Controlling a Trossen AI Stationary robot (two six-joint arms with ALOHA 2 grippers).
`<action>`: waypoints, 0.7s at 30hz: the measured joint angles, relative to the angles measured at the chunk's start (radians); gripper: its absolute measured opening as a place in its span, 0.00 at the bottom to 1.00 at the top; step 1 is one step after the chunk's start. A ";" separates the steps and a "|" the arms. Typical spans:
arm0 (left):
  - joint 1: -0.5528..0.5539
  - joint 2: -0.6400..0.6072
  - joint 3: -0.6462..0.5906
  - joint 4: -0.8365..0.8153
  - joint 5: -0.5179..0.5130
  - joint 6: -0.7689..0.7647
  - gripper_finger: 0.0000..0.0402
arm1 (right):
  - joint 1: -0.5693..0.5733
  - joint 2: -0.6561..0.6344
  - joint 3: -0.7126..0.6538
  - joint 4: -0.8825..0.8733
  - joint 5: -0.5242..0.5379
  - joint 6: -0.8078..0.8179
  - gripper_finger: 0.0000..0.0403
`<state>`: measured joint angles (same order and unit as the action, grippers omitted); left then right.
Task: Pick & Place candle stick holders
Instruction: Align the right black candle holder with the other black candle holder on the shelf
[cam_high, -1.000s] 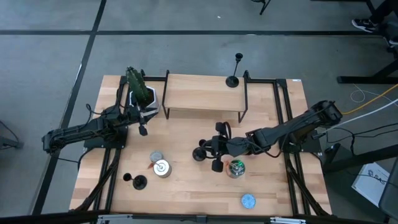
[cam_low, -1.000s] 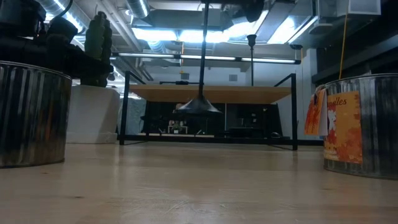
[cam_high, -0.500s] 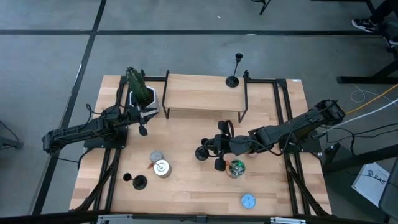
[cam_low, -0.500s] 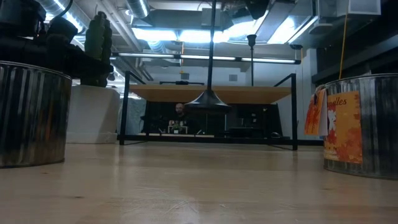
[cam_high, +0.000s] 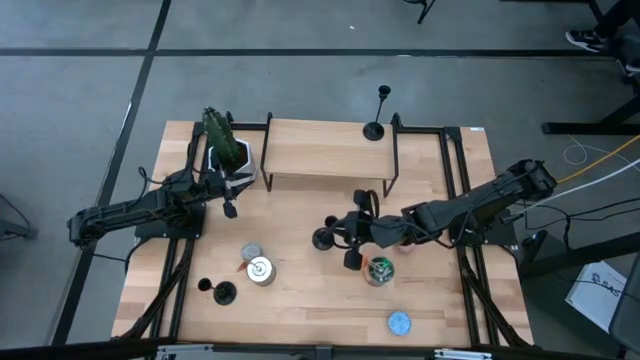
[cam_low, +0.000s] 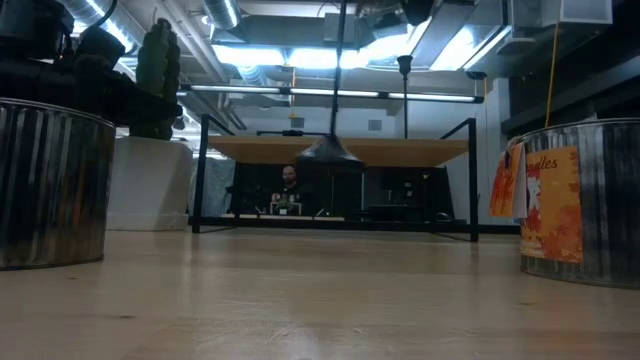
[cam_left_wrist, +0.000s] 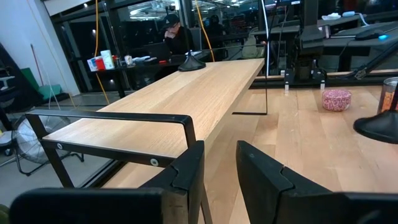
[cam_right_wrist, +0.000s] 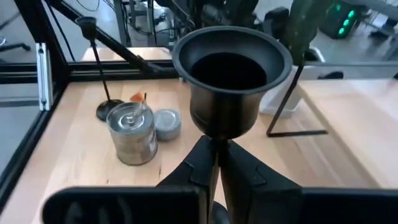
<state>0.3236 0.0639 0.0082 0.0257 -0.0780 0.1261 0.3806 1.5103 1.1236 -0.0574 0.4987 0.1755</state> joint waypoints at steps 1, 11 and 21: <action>0.000 0.000 0.000 0.000 0.000 0.000 0.22 | -0.001 -0.008 0.000 -0.013 0.004 -0.008 0.06; 0.000 0.000 0.000 -0.003 0.000 0.000 0.22 | -0.022 -0.090 -0.001 -0.083 0.009 -0.035 0.06; 0.000 0.000 0.000 -0.001 0.000 0.000 0.22 | -0.082 -0.202 -0.001 -0.138 -0.026 -0.035 0.06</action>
<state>0.3236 0.0635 0.0082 0.0246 -0.0776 0.1261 0.2988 1.3085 1.1229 -0.1952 0.4728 0.1406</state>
